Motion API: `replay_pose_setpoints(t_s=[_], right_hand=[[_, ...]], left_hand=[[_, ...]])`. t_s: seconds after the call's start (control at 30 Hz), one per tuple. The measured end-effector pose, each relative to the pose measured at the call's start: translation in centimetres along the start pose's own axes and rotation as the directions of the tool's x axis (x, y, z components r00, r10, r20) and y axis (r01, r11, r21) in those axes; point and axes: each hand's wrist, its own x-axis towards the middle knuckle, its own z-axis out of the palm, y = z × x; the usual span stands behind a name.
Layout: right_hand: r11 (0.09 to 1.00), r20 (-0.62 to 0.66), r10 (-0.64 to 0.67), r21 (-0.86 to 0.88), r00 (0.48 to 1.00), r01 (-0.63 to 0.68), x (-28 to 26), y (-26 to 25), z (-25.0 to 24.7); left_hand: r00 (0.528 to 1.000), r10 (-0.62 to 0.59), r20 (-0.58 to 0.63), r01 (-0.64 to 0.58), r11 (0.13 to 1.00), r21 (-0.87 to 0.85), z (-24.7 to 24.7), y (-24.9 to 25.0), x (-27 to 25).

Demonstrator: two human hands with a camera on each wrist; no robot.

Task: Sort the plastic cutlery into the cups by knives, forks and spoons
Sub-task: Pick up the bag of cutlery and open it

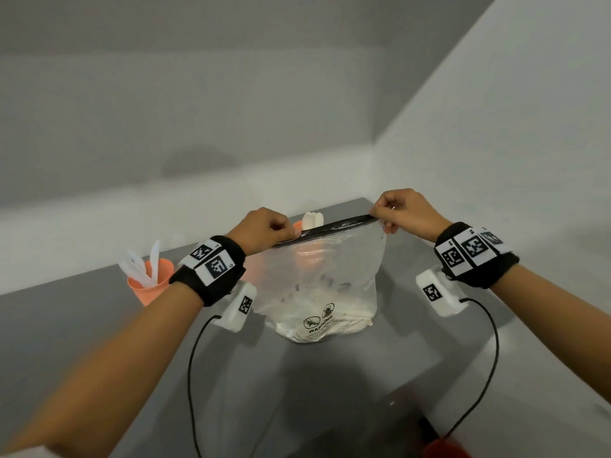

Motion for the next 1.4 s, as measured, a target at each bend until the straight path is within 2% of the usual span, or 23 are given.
replay_pose_setpoints(t_s=[0.1, 0.17, 0.27, 0.33, 0.4, 0.43, 0.5, 0.6, 0.67, 0.7, 0.73, 0.77, 0.83, 0.9, 0.97, 1.03, 1.1, 1.17, 1.2, 1.23, 1.3, 1.33, 1.4], right_hand=[[0.997, 0.024, 0.046, -0.056, 0.999, -0.045, -0.3, -0.4, -0.2], [0.984, 0.119, 0.118, -0.144, 0.986, -0.101, -0.5, -0.4, -0.2], [0.931, 0.273, 0.283, -0.31, 0.919, -0.194, -1.0, -0.2, 0.8], [0.931, 0.324, 0.347, -0.236, 0.88, -0.28, -1.5, 0.3, 1.8], [0.912, 0.271, 0.377, 0.056, 0.886, -0.406, -1.7, 1.0, 2.3], [0.858, 0.229, 0.392, 0.257, 0.891, -0.444, -1.7, 1.3, 2.2], [0.656, 0.207, 0.416, 0.606, 0.886, -0.45, -1.6, 2.0, 2.0], [0.341, 0.287, 0.427, 0.827, 0.857, -0.446, -2.0, 2.6, 2.6], [0.184, 0.312, 0.437, 0.887, 0.844, -0.424, -2.1, 2.6, 3.3], [0.131, 0.323, 0.44, 0.9, 0.838, -0.416, -2.2, 2.7, 3.6], [0.124, 0.332, 0.435, 0.898, 0.837, -0.421, -2.1, 3.0, 3.8], [0.171, 0.346, 0.415, 0.879, 0.841, -0.446, -2.2, 3.3, 4.0], [0.388, 0.396, 0.373, 0.755, 0.839, -0.529, -2.9, 4.0, 4.5], [0.623, 0.506, 0.348, 0.504, 0.789, -0.598, -4.4, 4.1, 5.0], [0.781, 0.67, 0.301, 0.234, 0.678, -0.578, -6.2, 3.8, 5.8], [0.875, 0.765, 0.263, 0.067, 0.588, -0.48, -7.1, 4.1, 6.6], [0.904, 0.775, 0.261, 0.014, 0.575, -0.428, -7.3, 4.6, 7.2], [0.858, 0.737, 0.262, 0.118, 0.623, -0.5, -6.9, 5.3, 7.2], [0.776, 0.697, 0.26, 0.261, 0.668, -0.574, -6.4, 5.8, 6.9], [0.647, 0.639, 0.257, 0.443, 0.725, -0.62, -5.9, 6.2, 6.6], [0.349, 0.515, 0.268, 0.736, 0.814, -0.58, -4.7, 6.8, 5.9], [0.243, 0.469, 0.281, 0.81, 0.838, -0.534, -4.2, 6.9, 5.7], [0.128, 0.409, 0.306, 0.877, 0.859, -0.463, -3.6, 6.6, 5.7]], left_hand=[[1.0, 0.017, 0.016, -0.017, 0.999, 0.035, 0.2, 0.2, 0.1], [0.997, 0.038, -0.073, -0.034, 0.998, 0.056, 0.4, 0.6, 0.3], [0.965, 0.101, -0.241, -0.074, 0.99, 0.117, 1.4, 1.8, 0.5], [0.948, 0.153, -0.278, -0.099, 0.975, 0.199, 2.4, 2.4, 0.4], [0.946, 0.183, -0.269, -0.1, 0.951, 0.293, 3.2, 2.3, 0.0], [0.958, 0.167, -0.235, -0.076, 0.932, 0.355, 3.5, 1.8, -0.2], [0.991, 0.054, -0.124, 0.013, 0.875, 0.483, 4.2, 0.4, -0.7], [0.976, -0.211, 0.046, 0.163, 0.862, 0.48, 6.2, -2.3, -1.3], [0.946, -0.309, 0.1, 0.275, 0.927, 0.256, 7.7, -3.4, -1.5], [0.925, -0.367, 0.099, 0.367, 0.93, 0.026, 8.1, -3.7, -1.7], [0.896, -0.429, 0.119, 0.445, 0.861, -0.245, 8.4, -4.1, -1.7], [0.87, -0.466, 0.165, 0.482, 0.726, -0.491, 8.5, -4.5, -1.7], [0.849, -0.473, 0.237, 0.442, 0.387, -0.809, 8.0, -5.4, -1.4], [0.835, -0.483, 0.263, 0.357, 0.113, -0.927, 7.1, -6.0, -1.1], [0.797, -0.514, 0.316, 0.311, -0.099, -0.945, 6.4, -6.4, -0.9], [0.755, -0.538, 0.375, 0.329, -0.184, -0.926, 6.1, -6.1, -1.2], [0.758, -0.512, 0.405, 0.372, -0.17, -0.912, 6.3, -5.4, -1.7], [0.786, -0.463, 0.41, 0.394, -0.135, -0.909, 6.8, -5.1, -2.3], [0.793, -0.461, 0.398, 0.401, -0.096, -0.911, 7.0, -5.0, -2.5], [0.796, -0.473, 0.378, 0.409, -0.04, -0.912, 7.3, -5.1, -2.6], [0.814, -0.489, 0.313, 0.435, 0.158, -0.886, 8.4, -5.7, -2.6], [0.835, -0.457, 0.308, 0.456, 0.257, -0.852, 9.1, -6.0, -2.6], [0.869, -0.312, 0.383, 0.486, 0.398, -0.778, 10.2, -5.8, -3.3]])
